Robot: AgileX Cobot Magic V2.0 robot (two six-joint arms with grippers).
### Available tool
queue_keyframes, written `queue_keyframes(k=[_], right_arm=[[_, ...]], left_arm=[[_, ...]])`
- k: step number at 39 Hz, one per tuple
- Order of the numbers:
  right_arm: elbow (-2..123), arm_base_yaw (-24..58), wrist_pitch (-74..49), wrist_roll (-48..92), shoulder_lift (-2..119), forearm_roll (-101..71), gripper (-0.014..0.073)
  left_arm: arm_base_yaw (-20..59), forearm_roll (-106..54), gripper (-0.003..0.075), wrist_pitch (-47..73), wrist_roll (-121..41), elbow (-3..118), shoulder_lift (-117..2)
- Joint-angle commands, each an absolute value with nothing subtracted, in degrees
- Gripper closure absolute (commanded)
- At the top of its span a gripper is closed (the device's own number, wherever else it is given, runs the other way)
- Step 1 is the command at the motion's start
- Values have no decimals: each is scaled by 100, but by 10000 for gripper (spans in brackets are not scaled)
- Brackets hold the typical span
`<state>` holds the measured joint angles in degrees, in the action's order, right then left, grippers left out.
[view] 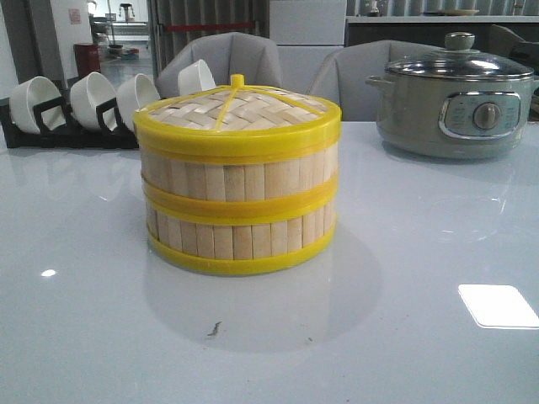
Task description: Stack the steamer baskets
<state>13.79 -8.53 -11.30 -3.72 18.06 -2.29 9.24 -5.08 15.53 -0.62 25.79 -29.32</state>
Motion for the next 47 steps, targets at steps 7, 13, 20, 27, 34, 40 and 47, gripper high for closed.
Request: queue_keyframes(k=[7,13,20,27,34,40,47], right_arm=[[1548,-875,-666,-347,1852,-172,543],[1548,-875,-666,-347,1852,-172,543],[1548,-875,-665,-347,1858,-172,543],[1548,-875,-665,-347,1858,-172,543],[1548,-875,-665,-347,1858,-172,543],[1548,-875,-665,-347,1858,-172,543],[1548,-875,-665,-347,1858,-172,543]], left_arm=[[911,-540,633,1142,-31,2759,-2950],[911,-540,633,954,-31,2665,-2689],[911,-530,632,-135,-31,2020,-1955],[911,-401,632,-1131,-42,982,-1107],[563,-378,632,-1121,-42,244,-526],[313,-388,632,-1105,-42,-42,-194],[162,-381,633,-485,-42,-42,121]])
